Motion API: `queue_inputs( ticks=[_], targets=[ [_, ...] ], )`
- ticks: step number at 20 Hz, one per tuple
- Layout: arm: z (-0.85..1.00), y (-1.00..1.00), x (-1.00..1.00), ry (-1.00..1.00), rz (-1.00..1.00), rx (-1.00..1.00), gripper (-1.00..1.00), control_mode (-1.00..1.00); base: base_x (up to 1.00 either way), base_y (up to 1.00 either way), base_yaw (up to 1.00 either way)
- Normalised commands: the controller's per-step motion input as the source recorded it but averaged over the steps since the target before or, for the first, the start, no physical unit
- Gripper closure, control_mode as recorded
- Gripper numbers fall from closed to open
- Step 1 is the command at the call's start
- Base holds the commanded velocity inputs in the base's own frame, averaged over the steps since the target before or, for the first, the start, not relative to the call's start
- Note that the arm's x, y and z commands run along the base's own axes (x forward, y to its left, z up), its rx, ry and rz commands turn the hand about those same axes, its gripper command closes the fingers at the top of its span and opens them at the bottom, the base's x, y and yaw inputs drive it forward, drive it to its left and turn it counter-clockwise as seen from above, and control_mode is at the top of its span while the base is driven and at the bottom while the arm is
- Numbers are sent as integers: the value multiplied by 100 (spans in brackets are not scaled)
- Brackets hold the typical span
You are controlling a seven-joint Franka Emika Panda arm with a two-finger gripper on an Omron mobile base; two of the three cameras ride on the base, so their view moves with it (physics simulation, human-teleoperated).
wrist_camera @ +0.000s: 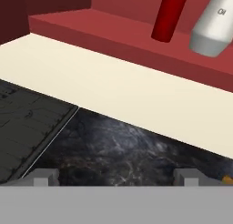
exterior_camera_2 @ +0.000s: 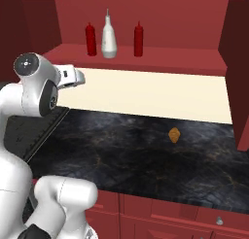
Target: Pick the oil and vinegar bottle and ketchup from the counter and place them in the cabinet.
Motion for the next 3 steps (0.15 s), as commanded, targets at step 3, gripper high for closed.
queue_inputs(
  ticks=[3],
  targets=[
    [-70, 0, -21, 5, 0, 0, -100, -100, 0, 0, 0]
  ],
)
